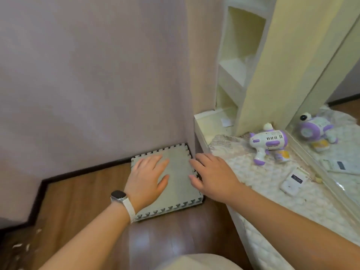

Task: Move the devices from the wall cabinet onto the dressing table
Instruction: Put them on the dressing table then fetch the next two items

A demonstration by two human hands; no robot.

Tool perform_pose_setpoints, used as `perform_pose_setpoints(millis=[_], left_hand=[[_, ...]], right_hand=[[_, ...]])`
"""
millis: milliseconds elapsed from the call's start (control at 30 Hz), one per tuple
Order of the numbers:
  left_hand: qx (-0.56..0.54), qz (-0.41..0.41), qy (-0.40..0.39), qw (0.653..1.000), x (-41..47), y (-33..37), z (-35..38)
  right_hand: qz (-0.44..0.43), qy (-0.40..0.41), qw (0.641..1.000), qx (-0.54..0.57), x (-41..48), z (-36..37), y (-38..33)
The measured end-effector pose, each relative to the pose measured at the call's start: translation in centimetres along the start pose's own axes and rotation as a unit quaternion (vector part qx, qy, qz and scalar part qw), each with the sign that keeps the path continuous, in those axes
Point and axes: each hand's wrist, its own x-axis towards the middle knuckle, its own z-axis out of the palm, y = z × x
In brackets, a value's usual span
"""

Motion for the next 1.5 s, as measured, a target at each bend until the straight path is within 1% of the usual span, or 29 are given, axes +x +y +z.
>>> perform_pose_setpoints(millis=[133,267,400,500,633,833,1067,1200,1333,1500], left_hand=[[0.003,-0.074,0.011,0.997,-6.5,-6.2,-2.0],[0.001,-0.141,0.007,0.990,-14.7,-13.3,-4.2],[0.005,-0.201,0.055,0.978,-23.0,-20.2,-6.5],[0.019,-0.241,0.072,0.968,-28.6,-24.8,-8.0],[0.032,-0.300,0.095,0.949,-35.1,-29.1,-9.9],[0.063,-0.383,0.110,0.915,-42.2,-32.9,-12.0],[0.090,-0.471,0.103,0.871,-47.5,-36.7,-13.4],[0.110,-0.501,0.101,0.852,-48.6,-40.2,-14.0],[0.126,-0.531,0.096,0.833,-48.1,-44.9,-14.6],[0.152,-0.544,0.088,0.821,-45.4,-51.8,-15.9]], right_hand=[[-0.073,-0.004,0.997,-0.017,3.8,1.3,-7.8],[-0.127,-0.008,0.992,-0.022,6.9,3.1,-17.6],[-0.182,0.014,0.983,-0.019,9.5,4.5,-27.8],[-0.224,0.029,0.974,-0.014,11.6,4.9,-34.7],[-0.293,0.046,0.955,-0.006,13.3,5.7,-43.3],[-0.399,0.029,0.917,-0.010,15.6,8.2,-52.8],[-0.497,-0.001,0.867,0.020,19.2,11.2,-61.9],[-0.540,-0.005,0.840,0.045,22.6,13.3,-66.3],[-0.566,-0.010,0.822,0.058,27.9,14.9,-69.7],[-0.588,-0.001,0.806,0.069,35.6,15.3,-72.8]])
